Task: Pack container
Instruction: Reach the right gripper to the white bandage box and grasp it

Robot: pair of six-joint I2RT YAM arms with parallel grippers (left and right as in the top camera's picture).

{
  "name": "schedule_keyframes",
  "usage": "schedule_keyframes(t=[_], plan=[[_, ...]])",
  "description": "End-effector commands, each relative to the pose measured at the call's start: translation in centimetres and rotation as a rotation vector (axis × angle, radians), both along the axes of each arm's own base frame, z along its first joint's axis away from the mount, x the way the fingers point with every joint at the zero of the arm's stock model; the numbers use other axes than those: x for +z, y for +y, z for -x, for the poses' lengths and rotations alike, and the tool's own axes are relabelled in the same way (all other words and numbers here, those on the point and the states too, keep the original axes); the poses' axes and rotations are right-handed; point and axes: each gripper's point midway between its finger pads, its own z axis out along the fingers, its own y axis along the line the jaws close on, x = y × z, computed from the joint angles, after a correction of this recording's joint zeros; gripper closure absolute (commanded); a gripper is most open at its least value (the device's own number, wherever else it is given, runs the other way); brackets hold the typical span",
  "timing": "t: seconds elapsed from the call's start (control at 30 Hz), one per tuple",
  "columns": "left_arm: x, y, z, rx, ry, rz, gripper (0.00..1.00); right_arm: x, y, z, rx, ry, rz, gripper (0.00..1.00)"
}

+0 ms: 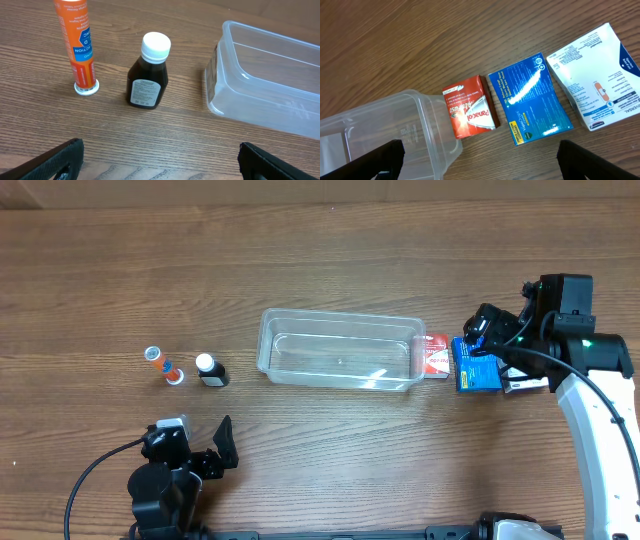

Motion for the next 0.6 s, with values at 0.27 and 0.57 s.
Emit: schedule_keyframes(t=[0.27, 0.57], plan=[[0.0, 0.0, 0.0, 0.008, -0.006, 0.009, 0.0, 2.1, -0.7, -1.9, 0.007, -0.111, 0.042, 0.0], [0.0, 0.0, 0.0, 0.008, -0.006, 0.009, 0.0, -4.6, -10.9, -0.2, 0.057, 0.15, 0.315, 0.0]])
